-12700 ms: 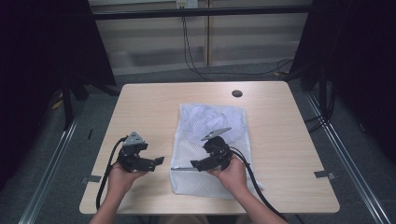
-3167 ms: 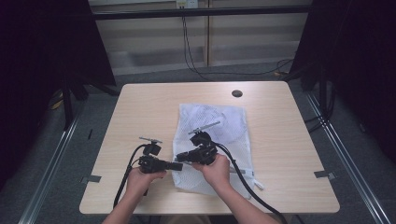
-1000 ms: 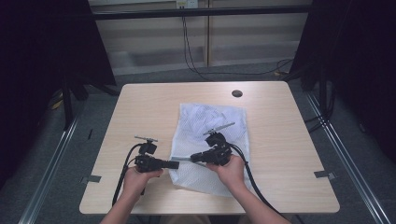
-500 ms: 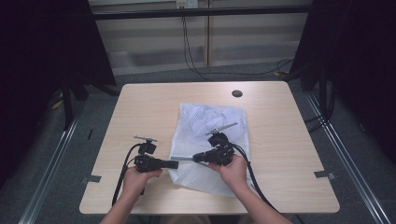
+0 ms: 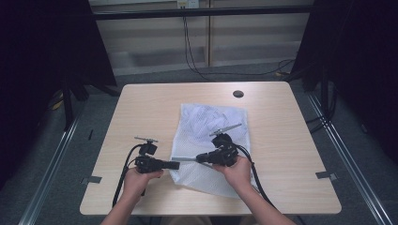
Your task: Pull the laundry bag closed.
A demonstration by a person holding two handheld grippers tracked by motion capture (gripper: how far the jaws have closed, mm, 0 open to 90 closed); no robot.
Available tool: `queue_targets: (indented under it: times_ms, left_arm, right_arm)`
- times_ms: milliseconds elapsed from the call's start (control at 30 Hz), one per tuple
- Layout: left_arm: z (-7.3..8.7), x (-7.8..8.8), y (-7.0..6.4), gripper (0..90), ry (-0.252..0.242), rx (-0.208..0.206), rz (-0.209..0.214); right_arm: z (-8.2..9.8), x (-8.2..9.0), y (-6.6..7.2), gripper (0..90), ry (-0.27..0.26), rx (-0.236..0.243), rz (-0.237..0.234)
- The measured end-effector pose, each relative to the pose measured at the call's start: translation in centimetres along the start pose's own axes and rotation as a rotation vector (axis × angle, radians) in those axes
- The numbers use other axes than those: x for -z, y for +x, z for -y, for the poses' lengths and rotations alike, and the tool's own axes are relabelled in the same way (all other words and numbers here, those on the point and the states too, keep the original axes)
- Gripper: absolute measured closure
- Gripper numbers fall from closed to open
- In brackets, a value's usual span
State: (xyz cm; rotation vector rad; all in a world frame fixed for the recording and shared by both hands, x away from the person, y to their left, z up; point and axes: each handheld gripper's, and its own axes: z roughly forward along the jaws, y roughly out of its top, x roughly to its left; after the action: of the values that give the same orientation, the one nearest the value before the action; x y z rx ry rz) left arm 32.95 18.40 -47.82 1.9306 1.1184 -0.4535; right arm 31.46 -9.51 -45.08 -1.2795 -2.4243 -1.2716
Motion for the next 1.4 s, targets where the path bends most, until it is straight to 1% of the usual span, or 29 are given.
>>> queue_targets:
  times_ms: [67, 200, 233, 367, 467, 533, 567, 600, 633, 667, 767, 800, 833, 867, 933, 967, 1000, 1033, 1067, 1100, 1133, 1167, 1200, 1233, 1400]
  left_arm:
    - [0.0, 0.0, 0.0, 88.5, 0.001, 0.002, 0.001]
    - [0.0, 0.0, 0.0, 88.5, 0.005, 0.002, 0.007]
    - [0.0, 0.0, -0.1, 88.5, 0.002, 0.008, 0.006]
    - [0.0, 0.0, -0.1, 88.5, 0.004, 0.003, 0.007]
    - [0.0, 0.0, -0.1, 88.5, 0.001, 0.008, 0.010]
    - [0.0, 0.0, -0.1, 88.5, 0.004, 0.001, 0.007]
    - [0.0, 0.0, -0.1, 88.5, 0.003, 0.006, 0.007]
    - [0.0, 0.0, 0.0, 88.4, 0.006, 0.000, 0.010]
    - [0.0, 0.0, -0.1, 88.4, 0.004, 0.007, 0.010]
    - [0.0, 0.0, 0.0, 88.4, 0.003, 0.002, 0.005]
    - [0.0, 0.0, 0.0, 88.4, 0.008, 0.000, 0.012]
    - [0.0, 0.0, 0.0, 88.5, 0.007, 0.000, 0.008]
    - [0.0, 0.0, 0.0, 88.5, 0.004, 0.009, 0.012]
    - [0.0, 0.1, 0.0, 88.5, 0.002, 0.012, 0.015]
    - [0.0, 0.1, 0.0, 88.5, 0.000, 0.012, 0.014]
    - [0.0, 0.1, 0.0, 88.5, 0.002, 0.012, 0.015]
    - [0.0, 0.1, 0.0, 88.5, 0.002, 0.014, 0.019]
    - [0.0, 0.1, 0.1, 88.5, 0.005, 0.006, 0.017]
    - [0.0, 0.1, 0.0, 88.5, 0.004, 0.012, 0.019]
    - [0.0, 0.1, 0.0, 88.5, 0.003, 0.011, 0.017]
    - [0.0, 0.1, 0.0, 88.5, 0.002, 0.015, 0.021]
    - [0.0, 0.1, 0.0, 88.5, 0.001, 0.013, 0.016]
    - [0.0, 0.1, 0.0, 88.5, -0.001, 0.015, 0.014]
    - [0.0, 0.2, 0.1, 88.5, 0.003, 0.005, 0.016]
    - [0.0, 0.2, 0.2, 88.5, -0.002, 0.005, 0.016]
  right_arm:
    - [0.1, 0.0, 0.1, 87.2, -0.002, 0.005, 0.006]
    - [0.1, 0.0, 0.1, 87.3, -0.005, 0.015, -0.002]
    - [0.1, 0.0, 0.1, 87.3, -0.003, 0.014, -0.003]
    - [0.1, 0.1, 0.1, 87.3, 0.005, 0.011, -0.009]
    - [0.2, 0.2, 0.2, 87.3, 0.001, 0.001, -0.003]
    - [0.2, 0.2, 0.2, 87.3, -0.001, 0.011, -0.001]
    - [0.2, 0.2, 0.2, 87.3, -0.002, 0.014, 0.000]
    - [0.2, 0.1, 0.3, 87.3, 0.000, 0.008, 0.000]
    - [0.2, 0.1, 0.3, 87.2, 0.004, 0.012, 0.000]
    - [0.2, 0.1, 0.3, 87.2, 0.003, 0.014, 0.004]
    - [0.3, 0.2, 0.4, 87.3, 0.004, 0.023, 0.013]
    - [0.3, 0.2, 0.4, 87.2, 0.006, 0.026, 0.013]
    - [0.3, 0.2, 0.4, 87.3, 0.008, 0.022, 0.025]
    - [0.3, 0.2, 0.4, 87.3, 0.012, 0.026, 0.026]
    - [0.3, 0.4, 0.2, 87.3, 0.010, 0.025, 0.030]
    - [0.3, 0.4, 0.2, 87.3, 0.012, 0.020, 0.024]
    - [0.3, 0.5, 0.2, 87.3, 0.017, 0.024, 0.027]
    - [0.3, 0.6, 0.3, 87.2, 0.018, 0.025, 0.029]
    - [0.3, 0.6, 0.3, 87.3, 0.022, 0.025, 0.028]
    - [0.3, 0.6, 0.2, 87.3, 0.019, 0.029, 0.025]
    - [0.3, 0.7, 0.2, 87.3, 0.018, 0.029, 0.031]
    - [0.3, 0.7, 0.1, 87.3, 0.019, 0.028, 0.024]
    - [0.4, 0.7, 0.1, 87.3, 0.014, 0.026, 0.028]
    - [0.4, 0.8, 0.0, 87.3, 0.016, 0.023, 0.031]
    - [0.5, 1.1, -0.1, 87.2, 0.006, 0.018, 0.031]
